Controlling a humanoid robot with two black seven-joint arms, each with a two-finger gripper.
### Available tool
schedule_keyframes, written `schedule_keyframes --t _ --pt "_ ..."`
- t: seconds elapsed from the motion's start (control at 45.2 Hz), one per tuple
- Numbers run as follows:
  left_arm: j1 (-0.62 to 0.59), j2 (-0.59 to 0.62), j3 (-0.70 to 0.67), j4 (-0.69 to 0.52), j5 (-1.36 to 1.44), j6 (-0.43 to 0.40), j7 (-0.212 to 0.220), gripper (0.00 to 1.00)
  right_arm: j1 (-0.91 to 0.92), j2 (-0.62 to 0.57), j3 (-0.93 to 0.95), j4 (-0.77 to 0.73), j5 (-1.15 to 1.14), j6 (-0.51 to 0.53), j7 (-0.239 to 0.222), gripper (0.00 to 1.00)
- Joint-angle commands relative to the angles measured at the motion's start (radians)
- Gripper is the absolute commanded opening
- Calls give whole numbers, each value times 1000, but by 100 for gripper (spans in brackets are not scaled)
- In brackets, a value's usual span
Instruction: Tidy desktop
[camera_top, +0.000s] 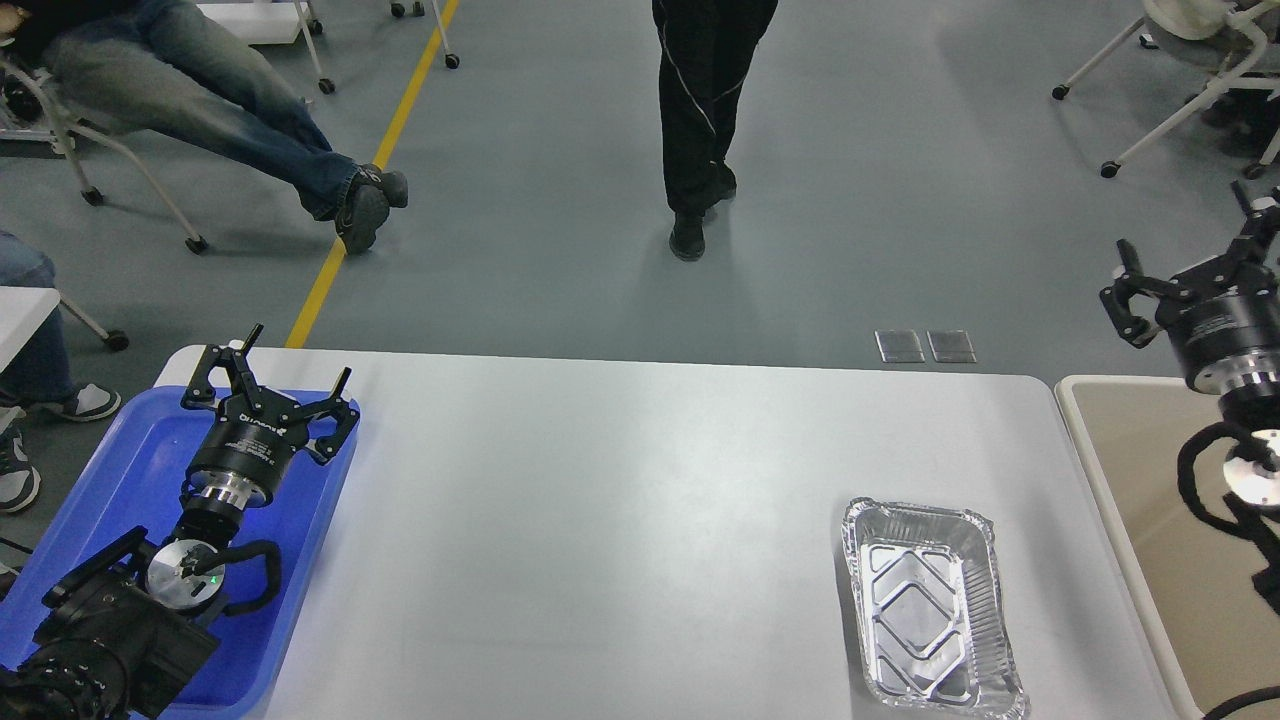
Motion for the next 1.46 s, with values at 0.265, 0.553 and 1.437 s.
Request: schedule_keyframes --t 0.265,0.553,1.437 --pt "0 0 0 0 0 0 0 100 -100 99 -80 -42 -28 8 15 100" --pt "0 0 0 0 0 0 0 100 -97 100 -84 -43 -31 7 15 100" --pt "0 0 0 0 0 0 0 100 -82 94 -95 -72 -31 7 108 100"
